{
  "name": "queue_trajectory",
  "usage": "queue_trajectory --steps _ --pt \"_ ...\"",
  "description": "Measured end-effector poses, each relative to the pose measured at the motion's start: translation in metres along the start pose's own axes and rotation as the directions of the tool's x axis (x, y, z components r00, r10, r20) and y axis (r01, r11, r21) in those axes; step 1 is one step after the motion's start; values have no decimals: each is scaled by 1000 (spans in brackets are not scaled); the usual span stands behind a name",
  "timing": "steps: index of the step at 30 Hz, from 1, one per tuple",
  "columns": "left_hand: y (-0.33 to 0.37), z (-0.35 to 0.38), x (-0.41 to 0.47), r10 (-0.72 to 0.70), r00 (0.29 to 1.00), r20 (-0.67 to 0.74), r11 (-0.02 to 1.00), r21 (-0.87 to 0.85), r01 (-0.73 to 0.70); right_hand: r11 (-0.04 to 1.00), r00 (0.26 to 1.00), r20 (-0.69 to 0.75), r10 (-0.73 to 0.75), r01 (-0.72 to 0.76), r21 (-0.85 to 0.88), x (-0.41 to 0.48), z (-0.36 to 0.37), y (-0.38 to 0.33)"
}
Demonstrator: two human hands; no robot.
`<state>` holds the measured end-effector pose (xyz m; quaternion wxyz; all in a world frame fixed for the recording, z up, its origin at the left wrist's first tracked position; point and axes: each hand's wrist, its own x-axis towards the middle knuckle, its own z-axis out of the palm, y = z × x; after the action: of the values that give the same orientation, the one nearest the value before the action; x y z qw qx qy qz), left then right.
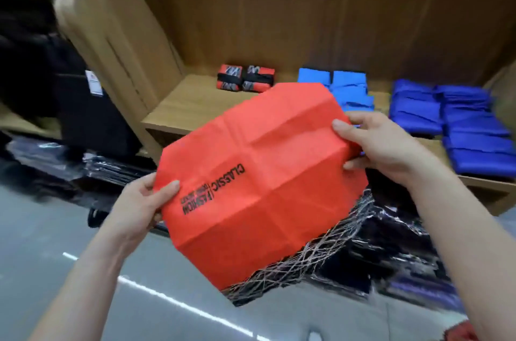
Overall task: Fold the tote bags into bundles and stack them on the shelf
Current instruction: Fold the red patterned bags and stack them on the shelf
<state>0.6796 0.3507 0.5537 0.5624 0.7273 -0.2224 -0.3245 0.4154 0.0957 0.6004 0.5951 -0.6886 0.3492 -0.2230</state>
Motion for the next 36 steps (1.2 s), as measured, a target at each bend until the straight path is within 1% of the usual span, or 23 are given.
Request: queue_trajectory --steps 2,4,7,9,10,12,14,16,17,18,19,20,21,22,23,24,25,27,29,30,32,34,36 --pt "13 -20 3 122 986 -111 990 79 -114 993 991 126 -45 58 -101 26 9 -25" --pt "31 -38 11 223 954 -199 970 141 -198 972 969 213 -126 164 -168 53 11 -53" --pt "64 -47 26 324 902 -286 943 171 -285 899 926 233 -296 353 -261 95 10 -93" --pt "88 -48 40 412 843 -345 908 237 -347 810 876 215 -433 482 -334 122 9 -113" --pt "97 -49 49 464 802 -377 881 291 -373 758 835 192 -515 549 -351 134 9 -119" --pt "113 -50 66 602 701 -382 786 438 -436 648 720 99 -687 668 -367 153 15 -121" --pt "121 -50 82 752 596 -282 626 588 -513 538 575 -25 -818 749 -387 170 26 -109" --pt "115 -50 101 857 494 -146 442 701 -560 450 441 -114 -890 812 -371 183 38 -89" --pt "112 -51 111 882 463 -89 371 736 -566 382 368 -115 -923 837 -391 191 42 -77" --pt "106 -53 124 901 433 -30 301 764 -571 305 301 -82 -950 846 -437 200 46 -64" --pt "99 -56 135 909 415 27 233 794 -562 257 273 -42 -961 833 -490 208 50 -51" --pt "91 -61 149 910 406 87 164 823 -543 228 278 14 -960 813 -536 219 53 -36" --pt "82 -65 162 891 433 137 118 850 -513 228 322 63 -945 782 -580 227 57 -20" --pt "72 -69 176 860 477 183 83 872 -483 237 381 110 -918 749 -618 234 62 -3" --pt "62 -74 189 811 543 219 68 886 -459 272 479 153 -864 701 -659 238 66 13" --pt "50 -78 205 763 597 248 60 892 -448 309 587 194 -786 645 -699 242 71 30" --pt "39 -82 220 712 651 265 75 892 -445 348 686 218 -694 585 -733 243 77 44" --pt "18 -88 249 631 711 311 108 872 -478 376 816 208 -540 455 -807 243 91 60" --pt "3 -94 274 549 754 362 136 851 -507 367 909 157 -385 307 -878 243 106 64" --pt "-2 -98 285 516 764 387 136 843 -520 357 937 155 -313 268 -895 244 113 65" --pt "-14 -109 304 473 776 416 140 834 -533 349 964 207 -169 255 -902 246 122 64" --pt "-22 -117 317 411 804 430 194 820 -538 296 957 280 -72 288 -911 244 130 55" --pt "-20 -120 323 392 807 441 229 803 -550 283 944 328 -38 325 -902 237 138 50"
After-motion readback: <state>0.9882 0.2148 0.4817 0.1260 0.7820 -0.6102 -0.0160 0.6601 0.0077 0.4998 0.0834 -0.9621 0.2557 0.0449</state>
